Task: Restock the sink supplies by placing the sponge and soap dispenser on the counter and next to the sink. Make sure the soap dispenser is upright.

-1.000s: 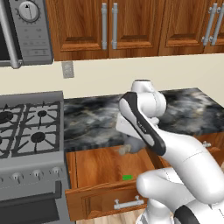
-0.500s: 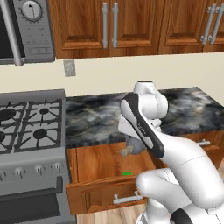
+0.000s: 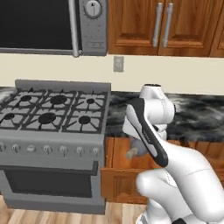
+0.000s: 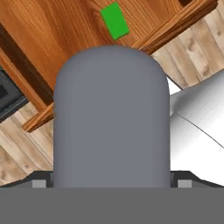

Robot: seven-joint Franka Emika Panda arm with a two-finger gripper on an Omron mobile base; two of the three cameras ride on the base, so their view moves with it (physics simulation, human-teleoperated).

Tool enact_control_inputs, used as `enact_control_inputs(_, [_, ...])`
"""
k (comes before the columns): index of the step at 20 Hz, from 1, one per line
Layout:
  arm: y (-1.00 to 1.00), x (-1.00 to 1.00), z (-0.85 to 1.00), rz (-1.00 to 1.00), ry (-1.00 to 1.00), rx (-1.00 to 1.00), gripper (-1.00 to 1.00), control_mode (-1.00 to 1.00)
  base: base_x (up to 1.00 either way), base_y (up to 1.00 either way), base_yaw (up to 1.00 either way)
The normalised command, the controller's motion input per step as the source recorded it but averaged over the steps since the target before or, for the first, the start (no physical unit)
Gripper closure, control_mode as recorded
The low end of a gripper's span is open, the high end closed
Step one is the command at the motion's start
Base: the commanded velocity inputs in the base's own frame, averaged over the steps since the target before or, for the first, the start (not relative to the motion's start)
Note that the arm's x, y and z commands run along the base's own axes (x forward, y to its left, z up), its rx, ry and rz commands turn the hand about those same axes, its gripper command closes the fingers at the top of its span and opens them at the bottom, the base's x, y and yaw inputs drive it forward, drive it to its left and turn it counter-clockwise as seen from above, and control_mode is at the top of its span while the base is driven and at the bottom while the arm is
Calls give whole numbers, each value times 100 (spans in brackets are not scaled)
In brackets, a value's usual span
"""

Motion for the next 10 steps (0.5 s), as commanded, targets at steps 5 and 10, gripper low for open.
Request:
enact_control_inputs(5, [0,0,0,0,0,0,100,100,-14,33,75])
enact_control_inputs(10, [0,0,0,0,0,0,100,100,0,11,85])
